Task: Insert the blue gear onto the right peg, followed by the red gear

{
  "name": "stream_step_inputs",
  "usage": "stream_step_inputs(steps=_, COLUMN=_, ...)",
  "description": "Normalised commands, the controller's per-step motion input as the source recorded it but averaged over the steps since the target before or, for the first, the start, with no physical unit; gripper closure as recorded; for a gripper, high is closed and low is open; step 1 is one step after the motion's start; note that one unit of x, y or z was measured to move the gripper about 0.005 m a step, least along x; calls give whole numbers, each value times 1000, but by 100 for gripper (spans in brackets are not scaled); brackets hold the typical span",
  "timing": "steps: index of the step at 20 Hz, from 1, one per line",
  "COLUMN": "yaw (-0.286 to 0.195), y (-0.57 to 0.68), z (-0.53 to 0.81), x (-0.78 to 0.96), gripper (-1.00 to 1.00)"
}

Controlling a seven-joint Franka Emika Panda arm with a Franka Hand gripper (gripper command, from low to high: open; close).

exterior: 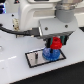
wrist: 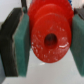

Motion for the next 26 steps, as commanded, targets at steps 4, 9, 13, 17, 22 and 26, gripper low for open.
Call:
stream_step_inputs(steps=4, yaw=0, y=-76, z=-114, x=205, gripper=100)
stream_step_inputs(steps=9, yaw=0, y=-84, z=-147, x=217, gripper=100)
stream_step_inputs(steps=13, yaw=0, y=-59, z=27, x=202, gripper=100)
stream_step_inputs(steps=17, yaw=0, y=-120, z=213, x=46, gripper=100)
stream_step_inputs(steps=22, yaw=0, y=-209, z=270, x=23, gripper=100)
stream_step_inputs(steps=26, yaw=0, y=-58, z=68, x=230, gripper=100)
